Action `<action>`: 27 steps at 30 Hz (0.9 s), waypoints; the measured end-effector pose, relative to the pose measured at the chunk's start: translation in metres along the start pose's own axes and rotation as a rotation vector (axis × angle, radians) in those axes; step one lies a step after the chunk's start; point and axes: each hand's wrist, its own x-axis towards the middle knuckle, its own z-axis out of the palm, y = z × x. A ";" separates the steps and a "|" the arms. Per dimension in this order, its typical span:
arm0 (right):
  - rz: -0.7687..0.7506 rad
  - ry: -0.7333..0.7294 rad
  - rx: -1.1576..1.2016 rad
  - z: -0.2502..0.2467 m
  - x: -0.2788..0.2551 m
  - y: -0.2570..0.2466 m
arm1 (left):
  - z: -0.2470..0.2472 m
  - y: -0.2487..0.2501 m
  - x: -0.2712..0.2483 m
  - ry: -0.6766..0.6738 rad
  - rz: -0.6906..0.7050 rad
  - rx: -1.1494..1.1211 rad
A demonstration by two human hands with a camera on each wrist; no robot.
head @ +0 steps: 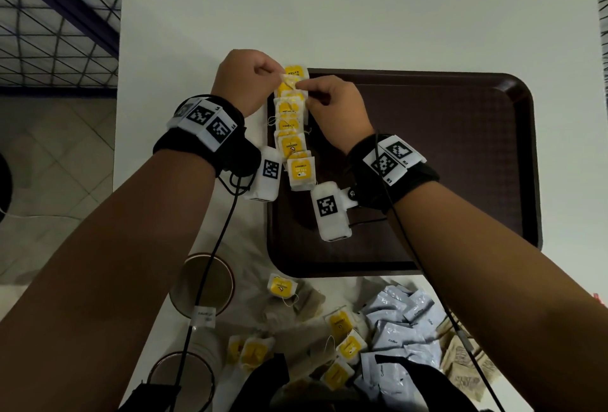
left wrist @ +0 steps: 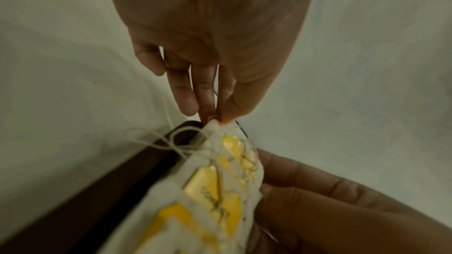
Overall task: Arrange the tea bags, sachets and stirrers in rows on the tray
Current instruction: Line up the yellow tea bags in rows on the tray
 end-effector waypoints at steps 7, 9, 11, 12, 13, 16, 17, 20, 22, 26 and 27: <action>0.030 0.020 0.049 0.004 0.005 -0.004 | 0.002 -0.003 0.001 -0.011 -0.010 -0.024; 0.056 0.026 0.087 0.005 0.007 -0.005 | 0.003 -0.004 0.001 -0.010 -0.009 -0.037; 0.081 0.023 0.099 0.006 0.008 -0.005 | 0.005 -0.007 0.001 0.008 -0.013 -0.062; 0.085 0.017 0.089 0.006 0.009 -0.005 | 0.006 -0.008 0.001 0.022 -0.017 -0.075; 0.085 0.006 0.078 0.006 0.009 -0.006 | 0.006 -0.008 0.001 0.035 -0.021 -0.087; 0.065 -0.034 0.053 0.004 0.008 -0.007 | 0.007 -0.009 0.000 0.058 -0.040 -0.115; 0.061 -0.053 0.042 0.002 0.007 -0.008 | 0.008 -0.010 -0.001 0.060 -0.046 -0.125; 0.086 -0.108 0.053 -0.001 0.002 -0.008 | 0.009 -0.009 -0.003 0.068 -0.056 -0.147; 0.104 -0.082 0.067 -0.001 -0.003 -0.006 | 0.008 -0.008 -0.005 0.078 -0.066 -0.144; 0.104 -0.011 0.079 -0.003 -0.014 0.001 | -0.002 -0.010 -0.013 0.126 -0.075 -0.121; 0.095 -0.026 0.098 -0.003 -0.017 0.002 | -0.006 -0.010 -0.016 0.116 -0.074 -0.088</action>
